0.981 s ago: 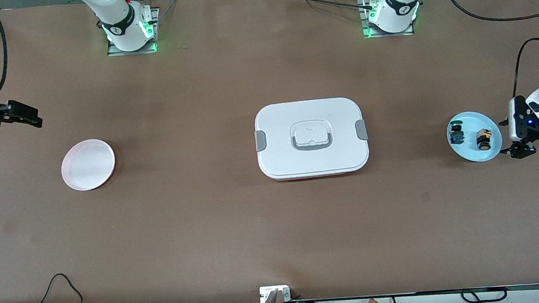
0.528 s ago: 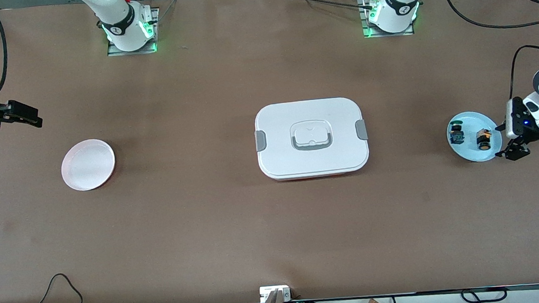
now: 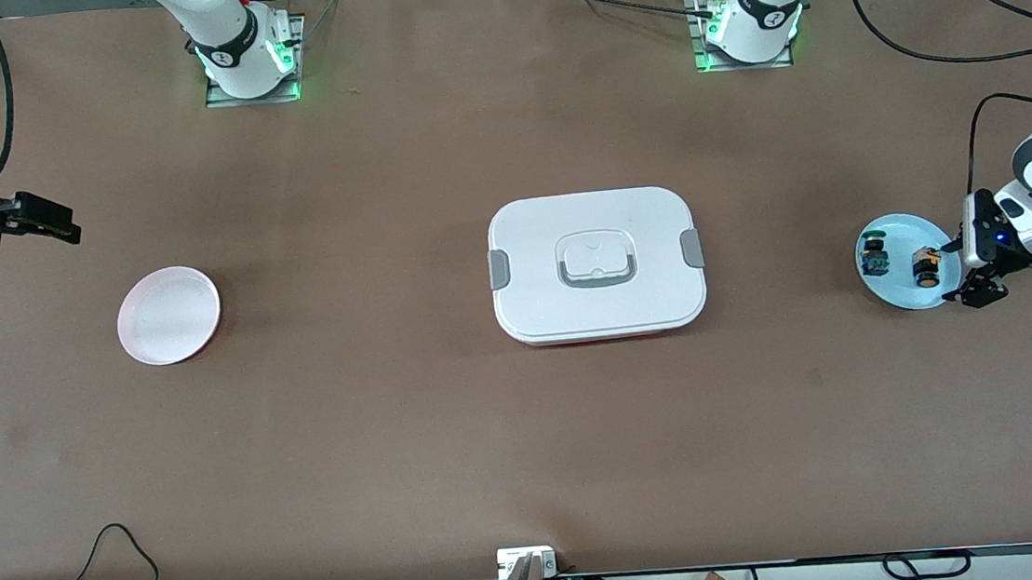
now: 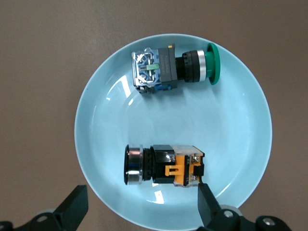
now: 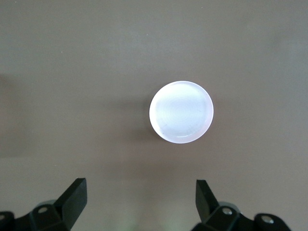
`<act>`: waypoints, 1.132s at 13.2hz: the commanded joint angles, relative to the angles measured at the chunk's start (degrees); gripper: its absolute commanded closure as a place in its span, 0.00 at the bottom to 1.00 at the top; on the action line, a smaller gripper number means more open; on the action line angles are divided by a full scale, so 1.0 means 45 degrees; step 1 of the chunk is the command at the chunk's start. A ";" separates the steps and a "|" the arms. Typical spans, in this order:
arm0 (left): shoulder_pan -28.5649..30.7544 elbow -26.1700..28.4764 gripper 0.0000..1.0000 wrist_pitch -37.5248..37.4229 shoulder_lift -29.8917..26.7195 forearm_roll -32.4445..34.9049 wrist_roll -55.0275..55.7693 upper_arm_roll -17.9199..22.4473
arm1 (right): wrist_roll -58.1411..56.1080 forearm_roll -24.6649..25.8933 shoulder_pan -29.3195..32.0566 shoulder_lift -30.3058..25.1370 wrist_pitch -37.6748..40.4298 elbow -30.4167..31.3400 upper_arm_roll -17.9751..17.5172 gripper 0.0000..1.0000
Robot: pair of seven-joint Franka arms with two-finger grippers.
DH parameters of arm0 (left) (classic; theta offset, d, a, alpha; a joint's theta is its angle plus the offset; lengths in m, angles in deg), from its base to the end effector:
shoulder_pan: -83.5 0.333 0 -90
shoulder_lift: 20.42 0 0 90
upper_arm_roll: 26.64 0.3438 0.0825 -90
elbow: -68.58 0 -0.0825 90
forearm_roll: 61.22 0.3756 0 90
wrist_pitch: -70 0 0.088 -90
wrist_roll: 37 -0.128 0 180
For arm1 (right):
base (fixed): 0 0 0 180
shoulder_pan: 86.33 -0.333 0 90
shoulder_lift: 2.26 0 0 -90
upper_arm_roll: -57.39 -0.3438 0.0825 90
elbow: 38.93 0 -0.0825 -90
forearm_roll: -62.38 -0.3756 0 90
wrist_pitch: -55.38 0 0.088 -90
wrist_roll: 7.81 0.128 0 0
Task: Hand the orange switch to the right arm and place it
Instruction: 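Lower the left gripper and grasp the orange-topped switch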
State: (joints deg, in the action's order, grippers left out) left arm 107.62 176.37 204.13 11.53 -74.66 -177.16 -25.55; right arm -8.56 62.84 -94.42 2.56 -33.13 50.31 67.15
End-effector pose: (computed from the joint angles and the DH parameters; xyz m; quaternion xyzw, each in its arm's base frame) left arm 0.5763 0.2628 0.2123 0.6047 -0.7915 0.0681 0.0574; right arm 0.5663 -0.0136 0.5891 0.9988 -0.0080 -0.0480 0.0101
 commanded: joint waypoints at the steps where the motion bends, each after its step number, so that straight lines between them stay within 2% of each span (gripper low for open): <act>1: 0.0148 0.0110 0.00 -0.0041 -0.0071 -0.0392 -0.0495 -0.0046 | -0.0126 -0.0121 0.0079 -0.0056 0.0197 -0.0123 -0.0041 0.00; 4: 0.0441 0.0656 0.00 0.0095 -0.0109 -0.0900 -0.0514 -0.0046 | -0.0127 -0.0121 0.0099 -0.0036 0.0197 -0.0123 -0.0041 0.00; 6: 0.0499 0.0677 0.00 0.0095 -0.0110 -0.0900 -0.0533 -0.0356 | -0.0165 -0.0121 0.0099 -0.0056 0.0197 -0.0123 -0.0041 0.00; 13: 0.0598 0.0833 0.00 0.0310 -0.0090 -0.0920 -0.0514 -0.0495 | -0.0127 -0.0121 0.0118 -0.0056 0.0197 -0.0123 -0.0021 0.00; 14: 0.0617 0.0852 0.01 0.0349 -0.0071 -0.0920 -0.0514 -0.0496 | -0.0127 -0.0121 0.0137 -0.0056 0.0197 -0.0123 -0.0002 0.00; 15: 0.0617 0.0872 0.06 0.0427 -0.0071 -0.0920 -0.0533 -0.0496 | -0.0127 -0.0121 0.0138 -0.0056 0.0197 -0.0123 -0.0002 0.00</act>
State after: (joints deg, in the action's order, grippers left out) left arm 109.30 179.37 204.84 11.63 -77.10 -177.68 -26.80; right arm -8.58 62.84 -94.30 2.56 -33.12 50.31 67.21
